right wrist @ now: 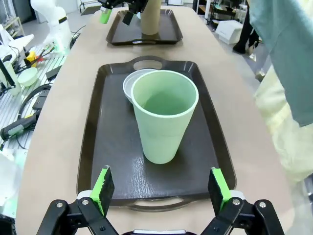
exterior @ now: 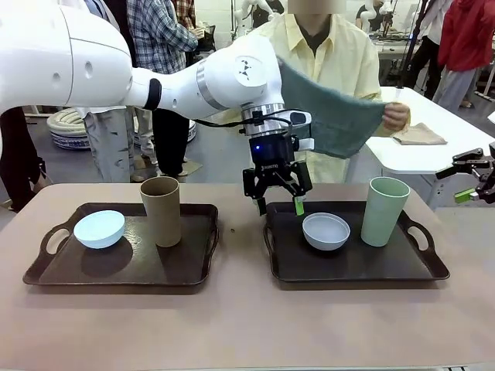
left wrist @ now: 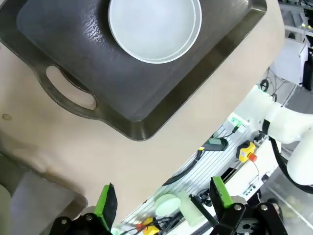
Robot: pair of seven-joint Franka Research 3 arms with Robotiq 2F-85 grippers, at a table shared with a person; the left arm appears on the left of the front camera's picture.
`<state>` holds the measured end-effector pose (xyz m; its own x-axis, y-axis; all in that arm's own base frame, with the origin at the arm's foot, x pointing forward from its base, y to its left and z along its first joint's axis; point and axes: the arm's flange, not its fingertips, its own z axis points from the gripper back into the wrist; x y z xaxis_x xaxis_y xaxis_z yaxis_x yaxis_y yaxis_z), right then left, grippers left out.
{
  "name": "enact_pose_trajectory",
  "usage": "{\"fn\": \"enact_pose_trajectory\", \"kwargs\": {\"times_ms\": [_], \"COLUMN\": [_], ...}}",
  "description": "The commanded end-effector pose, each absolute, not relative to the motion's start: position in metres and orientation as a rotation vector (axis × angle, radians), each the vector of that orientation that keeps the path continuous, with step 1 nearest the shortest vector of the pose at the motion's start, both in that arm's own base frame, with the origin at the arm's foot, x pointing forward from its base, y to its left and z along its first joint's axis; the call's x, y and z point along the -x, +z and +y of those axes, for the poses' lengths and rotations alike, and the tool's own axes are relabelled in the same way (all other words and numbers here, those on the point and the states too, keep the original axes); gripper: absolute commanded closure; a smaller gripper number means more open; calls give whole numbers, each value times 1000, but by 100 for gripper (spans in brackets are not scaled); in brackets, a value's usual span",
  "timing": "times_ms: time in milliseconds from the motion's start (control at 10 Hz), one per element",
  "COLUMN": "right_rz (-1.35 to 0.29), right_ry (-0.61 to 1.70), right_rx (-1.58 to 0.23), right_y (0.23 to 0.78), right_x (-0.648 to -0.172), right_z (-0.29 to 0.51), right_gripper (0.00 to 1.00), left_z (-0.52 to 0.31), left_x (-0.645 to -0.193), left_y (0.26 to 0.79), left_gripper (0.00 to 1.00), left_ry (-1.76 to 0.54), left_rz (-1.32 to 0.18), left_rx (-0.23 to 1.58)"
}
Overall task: Set up a tray with a mat and arrange the tableware.
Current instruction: Pick up the Picnic Bowl and Reusable plastic cup from the Handle tray in front of the human's position and hold them in the air.
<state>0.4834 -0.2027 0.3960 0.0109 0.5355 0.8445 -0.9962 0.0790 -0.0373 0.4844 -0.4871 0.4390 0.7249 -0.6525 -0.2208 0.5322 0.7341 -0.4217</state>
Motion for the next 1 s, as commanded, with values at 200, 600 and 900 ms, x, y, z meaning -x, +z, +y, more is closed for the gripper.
{"fn": "enact_pose_trajectory", "kwargs": {"times_ms": [200,600,900], "right_rz": [-827,-832,-861], "right_ry": [1369,1395,1438], "right_rx": [-758,-849,-883], "right_y": [391,358,345], "right_x": [-499,-540,-550], "right_z": [-202,-210,-206], "right_gripper": [0,0,0], "left_z": [-505,-551,-560], "left_x": [-484,-476,-478], "left_y": [435,431,419], "left_gripper": [0,0,0], "left_ry": [-557,-392,-317], "left_rz": [242,51,23], "left_rx": [279,99,18]}}
